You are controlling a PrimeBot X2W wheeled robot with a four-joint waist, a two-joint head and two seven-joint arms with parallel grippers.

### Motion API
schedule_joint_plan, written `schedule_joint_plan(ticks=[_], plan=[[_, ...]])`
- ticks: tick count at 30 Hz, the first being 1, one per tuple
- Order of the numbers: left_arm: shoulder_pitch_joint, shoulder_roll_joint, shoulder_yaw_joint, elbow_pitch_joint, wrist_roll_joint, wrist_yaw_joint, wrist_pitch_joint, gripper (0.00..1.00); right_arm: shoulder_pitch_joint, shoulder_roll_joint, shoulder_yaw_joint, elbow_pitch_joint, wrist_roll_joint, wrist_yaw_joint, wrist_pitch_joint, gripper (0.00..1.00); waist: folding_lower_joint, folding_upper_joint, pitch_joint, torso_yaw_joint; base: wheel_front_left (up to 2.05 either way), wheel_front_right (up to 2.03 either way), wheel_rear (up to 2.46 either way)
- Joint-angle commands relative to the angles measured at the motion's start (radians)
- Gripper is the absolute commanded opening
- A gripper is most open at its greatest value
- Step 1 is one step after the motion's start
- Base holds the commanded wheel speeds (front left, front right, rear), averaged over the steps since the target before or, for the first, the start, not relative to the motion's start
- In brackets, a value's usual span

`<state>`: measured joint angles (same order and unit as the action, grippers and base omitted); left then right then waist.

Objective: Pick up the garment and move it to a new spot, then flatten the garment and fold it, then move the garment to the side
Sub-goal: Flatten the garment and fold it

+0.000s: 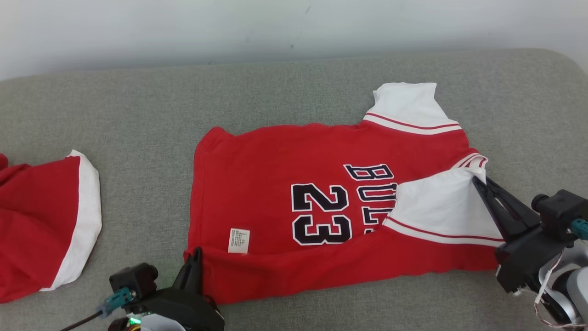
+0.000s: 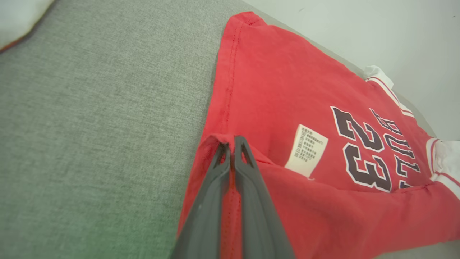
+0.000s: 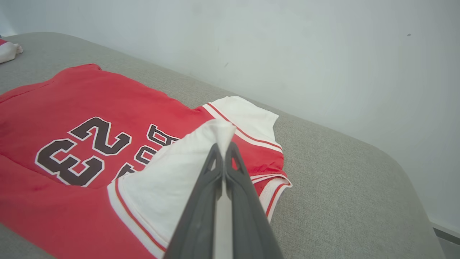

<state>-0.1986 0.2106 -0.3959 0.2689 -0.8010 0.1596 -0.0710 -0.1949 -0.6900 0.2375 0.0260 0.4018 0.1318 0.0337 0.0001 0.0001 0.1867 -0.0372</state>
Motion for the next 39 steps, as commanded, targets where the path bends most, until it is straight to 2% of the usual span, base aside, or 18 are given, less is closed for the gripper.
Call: schedule_joint_plan(ticks=[1,16,17,18,19,24,28,34,39], plan=[[-0.022,-0.003,0.001,0.004,0.011,0.002,-0.014,0.00,-0.030,0.005,0.017,0.016,-0.009,-0.003,-0.019,0.00,-0.0001,-0.0001,0.009,0.001,0.00,0.00,0.00],[-0.112,-0.012,-0.016,0.070,0.049,0.008,-0.041,0.00,-0.165,0.050,0.074,0.174,-0.034,-0.003,-0.088,0.00,-0.0001,-0.0001,0.032,0.006,0.00,0.00,0.00],[-0.116,-0.009,-0.022,0.079,0.054,0.011,-0.037,0.40,-0.172,0.057,0.078,0.184,-0.034,-0.002,-0.090,0.48,-0.0001,-0.0001,0.031,0.005,0.00,0.00,0.00],[-0.119,-0.006,-0.026,0.085,0.060,0.014,-0.041,1.00,-0.181,0.060,0.080,0.196,-0.042,-0.003,-0.097,0.92,-0.0001,-0.0001,0.031,0.004,0.00,0.00,0.00],[-0.123,-0.006,-0.024,0.091,0.065,0.019,-0.049,1.00,-0.190,0.065,0.081,0.206,-0.045,-0.003,-0.103,1.00,-0.0001,-0.0001,0.030,0.003,0.00,0.00,0.00],[-0.122,0.002,-0.036,0.122,0.095,0.034,-0.072,1.00,-0.238,0.090,0.078,0.256,-0.101,-0.003,-0.155,1.00,-0.0001,-0.0001,0.016,0.000,0.00,0.00,0.00],[-0.102,0.011,-0.042,0.131,0.113,0.051,-0.095,1.00,-0.247,0.125,0.050,0.298,-0.074,-0.003,-0.140,1.00,-0.0001,-0.0001,-0.004,0.007,0.00,0.00,0.00],[-0.054,0.047,-0.072,0.108,0.159,0.079,-0.090,1.00,-0.167,0.150,-0.017,0.271,0.049,-0.003,0.069,1.00,-0.0001,-0.0001,-0.034,0.015,0.00,0.00,0.00],[-0.020,0.068,-0.110,0.075,0.182,0.096,-0.054,1.00,-0.047,0.171,-0.130,0.199,0.074,-0.003,0.264,1.00,-0.0001,-0.0001,-0.049,0.014,0.00,0.00,0.00]])
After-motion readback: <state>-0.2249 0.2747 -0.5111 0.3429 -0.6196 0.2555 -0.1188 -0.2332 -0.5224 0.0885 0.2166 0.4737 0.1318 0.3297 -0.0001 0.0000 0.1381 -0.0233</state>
